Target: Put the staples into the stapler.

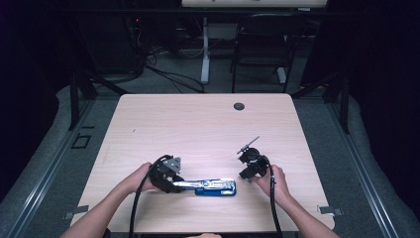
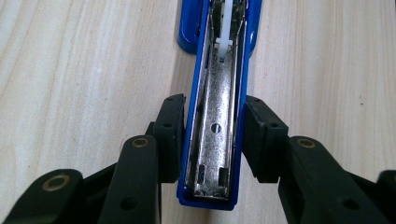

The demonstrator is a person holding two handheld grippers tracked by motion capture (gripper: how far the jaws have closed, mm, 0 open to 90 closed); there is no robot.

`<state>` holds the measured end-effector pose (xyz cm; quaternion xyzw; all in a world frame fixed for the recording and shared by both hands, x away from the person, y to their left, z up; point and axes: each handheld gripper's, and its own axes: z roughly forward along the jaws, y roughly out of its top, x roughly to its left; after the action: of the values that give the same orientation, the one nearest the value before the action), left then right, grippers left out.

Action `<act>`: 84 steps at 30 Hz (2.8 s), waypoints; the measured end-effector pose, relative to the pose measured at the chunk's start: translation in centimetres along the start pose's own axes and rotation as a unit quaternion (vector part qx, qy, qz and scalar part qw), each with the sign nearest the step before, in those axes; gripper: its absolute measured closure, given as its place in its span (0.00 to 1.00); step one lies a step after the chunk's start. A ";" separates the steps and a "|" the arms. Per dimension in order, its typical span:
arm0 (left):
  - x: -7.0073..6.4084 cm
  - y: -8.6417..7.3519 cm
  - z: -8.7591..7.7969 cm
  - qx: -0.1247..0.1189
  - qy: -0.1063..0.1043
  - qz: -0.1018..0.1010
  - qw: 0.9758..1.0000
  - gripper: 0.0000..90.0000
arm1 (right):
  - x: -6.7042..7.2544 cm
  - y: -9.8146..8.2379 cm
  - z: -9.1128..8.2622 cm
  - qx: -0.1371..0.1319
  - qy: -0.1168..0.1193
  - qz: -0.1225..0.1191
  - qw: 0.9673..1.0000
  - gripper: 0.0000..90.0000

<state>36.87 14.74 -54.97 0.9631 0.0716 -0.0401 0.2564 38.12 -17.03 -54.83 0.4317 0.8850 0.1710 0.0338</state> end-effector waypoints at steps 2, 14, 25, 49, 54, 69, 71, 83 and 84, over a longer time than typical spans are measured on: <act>0.0 0.0 0.0 0.000 0.000 0.000 1.000 0.69 | 0.1 0.0 0.0 -0.003 0.004 0.002 1.000 0.87; 0.0 0.0 0.0 -0.001 -0.001 0.002 1.000 0.69 | -0.3 0.3 -1.3 -0.023 0.028 -0.036 0.999 0.87; 0.1 0.0 0.0 -0.001 -0.003 0.001 1.000 0.69 | 0.0 1.5 -1.9 -0.053 0.040 -0.071 0.995 0.87; 0.2 -0.1 0.1 -0.001 -0.005 -0.004 1.000 0.69 | 3.3 3.9 -2.6 -0.110 0.105 -0.205 0.967 0.87; 0.2 -0.1 0.1 -0.001 -0.005 -0.004 1.000 0.69 | 4.2 3.7 -2.3 -0.104 0.120 -0.232 0.960 0.87; 0.3 0.0 0.0 0.005 -0.016 -0.003 1.000 0.69 | 5.1 3.1 -1.8 -0.083 0.140 -0.289 0.943 0.87; 0.3 -0.1 0.0 0.005 -0.016 -0.003 1.000 0.69 | 5.1 3.0 -1.7 -0.080 0.139 -0.289 0.944 0.87; 0.2 -0.1 0.1 0.001 -0.004 -0.003 1.000 0.69 | 4.8 2.8 -1.4 -0.076 0.147 -0.294 0.941 0.87; 0.2 -0.1 0.1 0.001 -0.004 -0.003 1.000 0.69 | 4.8 2.8 -1.4 -0.075 0.145 -0.297 0.941 0.87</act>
<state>37.04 14.76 -55.15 0.9628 0.0735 -0.0451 0.2560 36.94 -12.15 -52.14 0.1160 0.9529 0.2800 -0.0134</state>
